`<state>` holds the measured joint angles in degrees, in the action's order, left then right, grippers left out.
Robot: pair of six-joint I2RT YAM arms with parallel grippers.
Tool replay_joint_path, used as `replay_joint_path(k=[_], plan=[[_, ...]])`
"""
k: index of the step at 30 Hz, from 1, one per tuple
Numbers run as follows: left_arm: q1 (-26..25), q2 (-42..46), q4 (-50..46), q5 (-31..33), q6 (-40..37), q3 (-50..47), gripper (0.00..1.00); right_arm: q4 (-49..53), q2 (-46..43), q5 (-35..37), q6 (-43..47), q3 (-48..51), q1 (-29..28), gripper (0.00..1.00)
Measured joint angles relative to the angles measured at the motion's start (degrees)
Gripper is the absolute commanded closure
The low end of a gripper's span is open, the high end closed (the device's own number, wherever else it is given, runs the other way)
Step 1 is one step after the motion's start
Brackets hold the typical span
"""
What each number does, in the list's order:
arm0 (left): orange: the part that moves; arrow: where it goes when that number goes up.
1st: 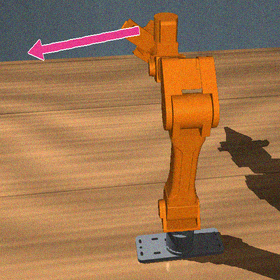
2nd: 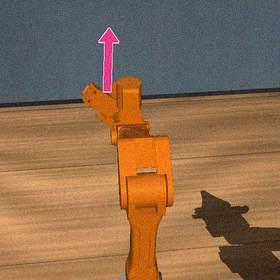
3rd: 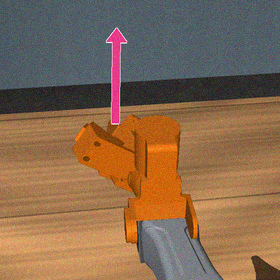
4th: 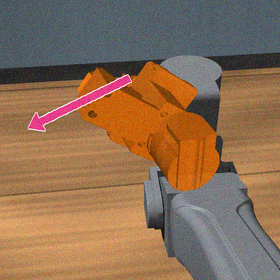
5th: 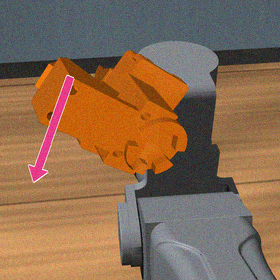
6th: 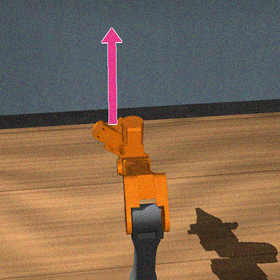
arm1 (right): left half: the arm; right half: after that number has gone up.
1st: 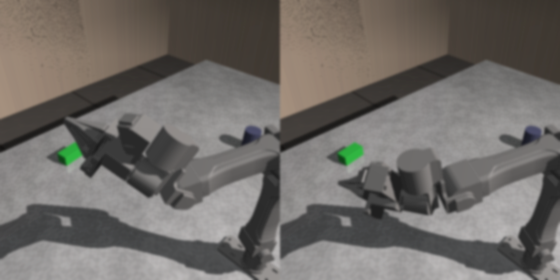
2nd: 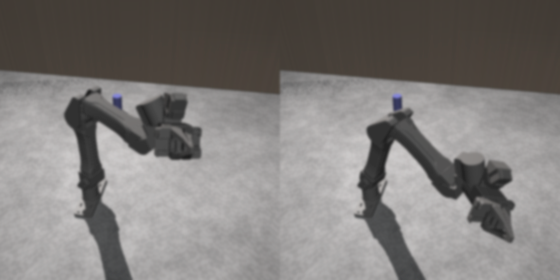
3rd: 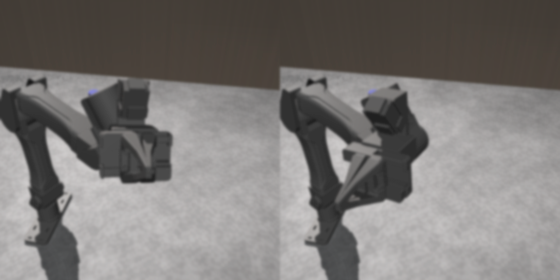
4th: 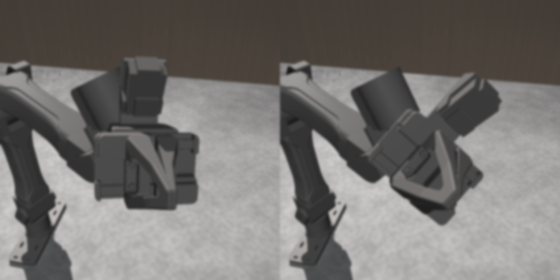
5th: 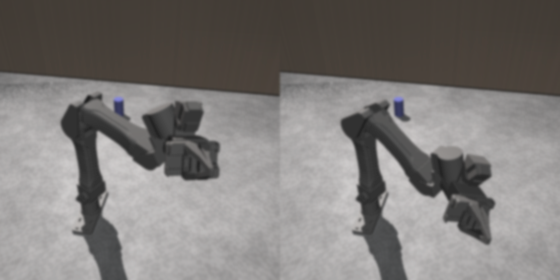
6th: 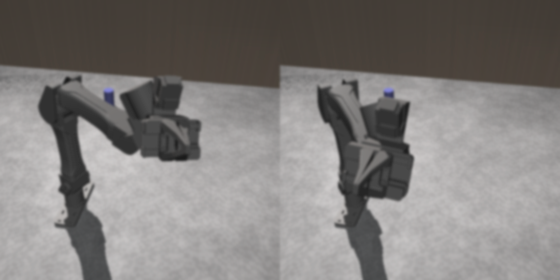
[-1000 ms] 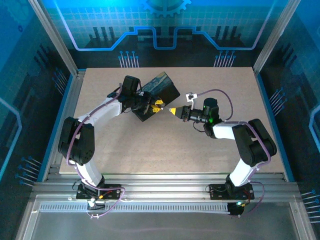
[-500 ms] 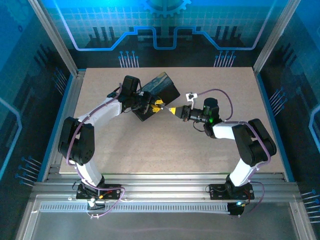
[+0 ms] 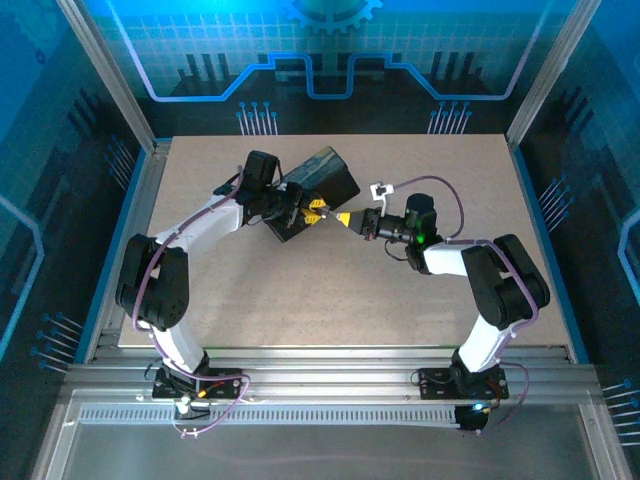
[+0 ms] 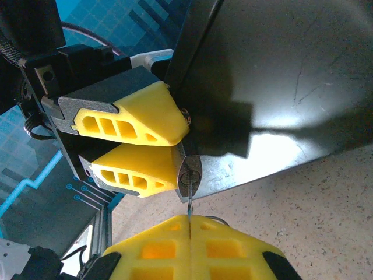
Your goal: Unlock the padlock with the key
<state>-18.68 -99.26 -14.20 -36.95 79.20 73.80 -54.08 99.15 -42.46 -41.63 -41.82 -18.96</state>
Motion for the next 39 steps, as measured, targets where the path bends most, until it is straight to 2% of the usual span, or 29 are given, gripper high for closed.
replay_joint_path(k=[11,29,39], plan=[[0.4,0.1,0.1,0.0,-0.3,0.0,0.91,-3.6,3.5,-1.3,-3.4,-0.9,-0.5,1.00],[1.4,-1.1,-16.4,-3.1,-16.5,7.1,0.91,-5.6,3.7,-4.8,-1.9,-0.9,-0.5,1.00],[1.6,-1.2,-17.0,-4.5,-16.0,7.2,0.91,-7.1,4.0,-5.5,-2.1,-0.2,-0.3,1.00]])
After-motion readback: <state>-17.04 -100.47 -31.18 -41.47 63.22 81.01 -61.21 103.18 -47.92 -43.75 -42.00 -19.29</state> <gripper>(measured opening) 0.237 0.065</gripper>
